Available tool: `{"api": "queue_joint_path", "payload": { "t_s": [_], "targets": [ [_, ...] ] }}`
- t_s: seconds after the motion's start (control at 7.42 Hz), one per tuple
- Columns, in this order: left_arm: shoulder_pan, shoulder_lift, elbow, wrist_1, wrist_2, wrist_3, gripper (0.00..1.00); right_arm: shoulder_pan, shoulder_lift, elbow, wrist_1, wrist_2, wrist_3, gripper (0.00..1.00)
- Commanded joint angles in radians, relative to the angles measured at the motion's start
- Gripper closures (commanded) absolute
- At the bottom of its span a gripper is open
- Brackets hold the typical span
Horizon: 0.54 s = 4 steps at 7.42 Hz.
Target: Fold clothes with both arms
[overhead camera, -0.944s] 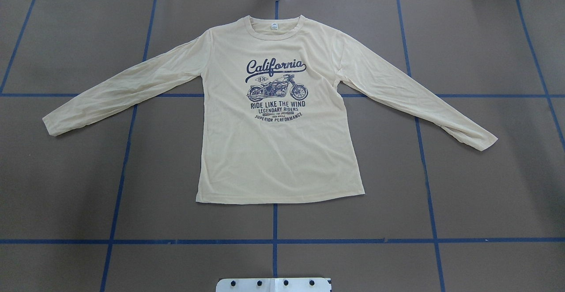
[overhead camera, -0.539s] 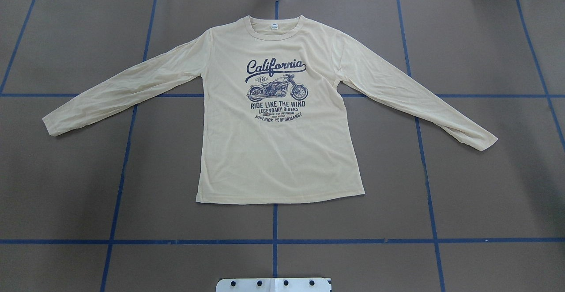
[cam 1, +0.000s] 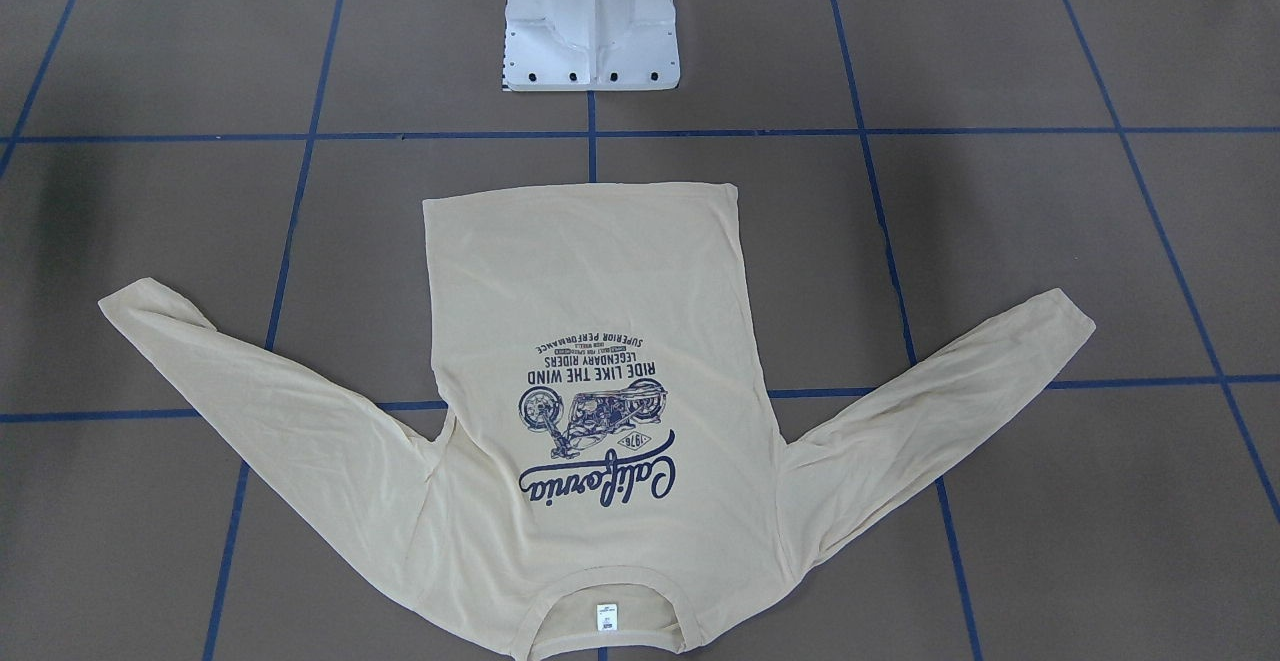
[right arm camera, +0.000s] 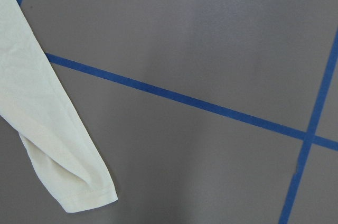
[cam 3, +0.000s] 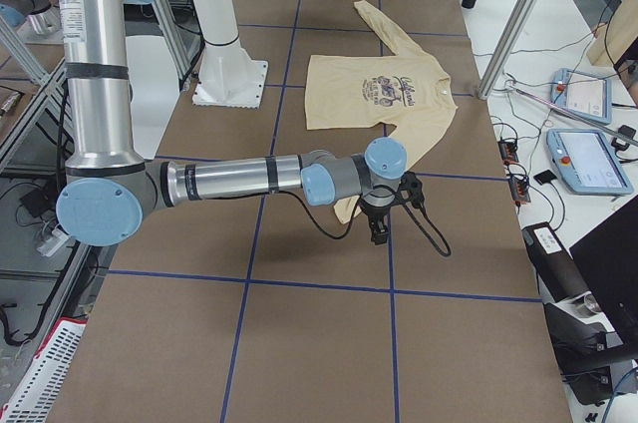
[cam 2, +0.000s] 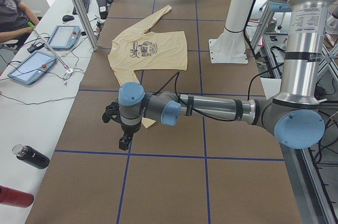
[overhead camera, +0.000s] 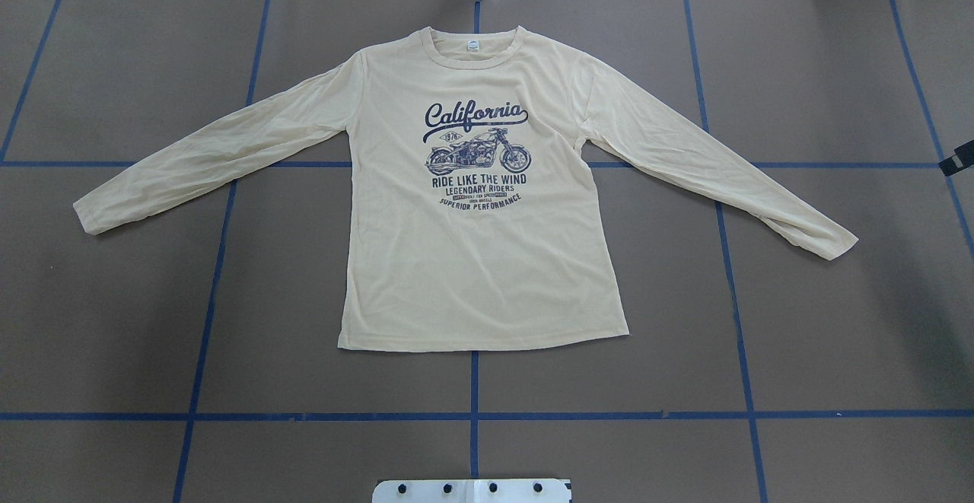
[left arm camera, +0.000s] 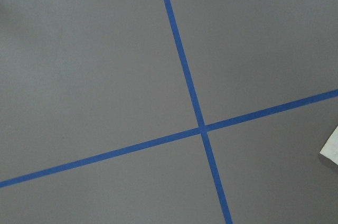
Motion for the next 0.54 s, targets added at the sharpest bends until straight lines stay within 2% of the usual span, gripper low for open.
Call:
{"api": "queue_joint_path", "payload": {
  "t_s": [0.0, 0.13, 0.27, 0.4],
  "targets": [
    [0.001, -0.007, 0.001, -0.046, -0.041, -0.005, 0.00, -0.102, -0.014, -0.017, 0.122, -0.009, 0.148, 0.00],
    [0.001, -0.007, -0.002, -0.045, -0.041, -0.007, 0.00, -0.120, -0.055, -0.017, 0.214, -0.005, 0.158, 0.00],
    [0.001, -0.006, -0.002, -0.045, -0.041, -0.005, 0.00, -0.156, -0.077, -0.019, 0.294, -0.005, 0.246, 0.00],
    [0.001, -0.003, -0.003, -0.046, -0.041, -0.002, 0.00, -0.209, -0.070, -0.020, 0.324, -0.012, 0.359, 0.00]
  ]
}}
